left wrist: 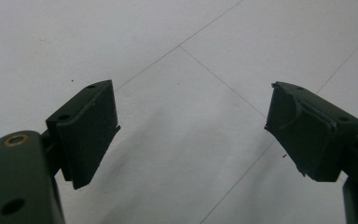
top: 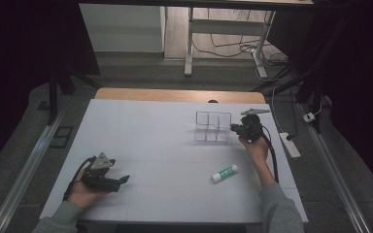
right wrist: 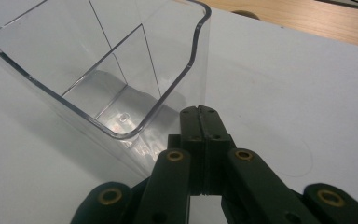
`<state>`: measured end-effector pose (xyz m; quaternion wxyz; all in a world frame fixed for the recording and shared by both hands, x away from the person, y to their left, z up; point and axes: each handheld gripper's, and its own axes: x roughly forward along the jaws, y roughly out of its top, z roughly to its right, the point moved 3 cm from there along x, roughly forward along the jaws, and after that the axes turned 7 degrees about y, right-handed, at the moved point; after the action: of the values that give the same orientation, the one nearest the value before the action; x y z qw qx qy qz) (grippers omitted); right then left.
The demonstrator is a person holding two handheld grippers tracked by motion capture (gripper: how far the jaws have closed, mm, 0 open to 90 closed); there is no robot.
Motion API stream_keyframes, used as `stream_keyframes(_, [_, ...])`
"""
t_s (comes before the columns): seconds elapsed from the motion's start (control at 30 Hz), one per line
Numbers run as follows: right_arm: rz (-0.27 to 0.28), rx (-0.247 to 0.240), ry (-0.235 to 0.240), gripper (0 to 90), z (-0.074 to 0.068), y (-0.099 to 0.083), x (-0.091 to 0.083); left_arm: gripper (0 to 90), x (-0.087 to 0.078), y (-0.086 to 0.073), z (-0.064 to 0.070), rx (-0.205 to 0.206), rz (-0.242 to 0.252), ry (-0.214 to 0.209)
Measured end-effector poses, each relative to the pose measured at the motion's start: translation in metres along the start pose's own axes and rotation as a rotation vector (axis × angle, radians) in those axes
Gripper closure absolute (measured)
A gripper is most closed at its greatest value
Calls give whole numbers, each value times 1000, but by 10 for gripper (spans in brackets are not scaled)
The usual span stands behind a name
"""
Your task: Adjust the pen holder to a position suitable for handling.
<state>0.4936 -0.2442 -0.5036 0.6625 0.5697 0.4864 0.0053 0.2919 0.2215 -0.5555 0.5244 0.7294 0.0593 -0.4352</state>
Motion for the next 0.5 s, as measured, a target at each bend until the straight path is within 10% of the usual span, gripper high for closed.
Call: stream_keyframes(0.5, [-4,-25,22,895,-13,5,9,163,0,0,0,1,-1,-1])
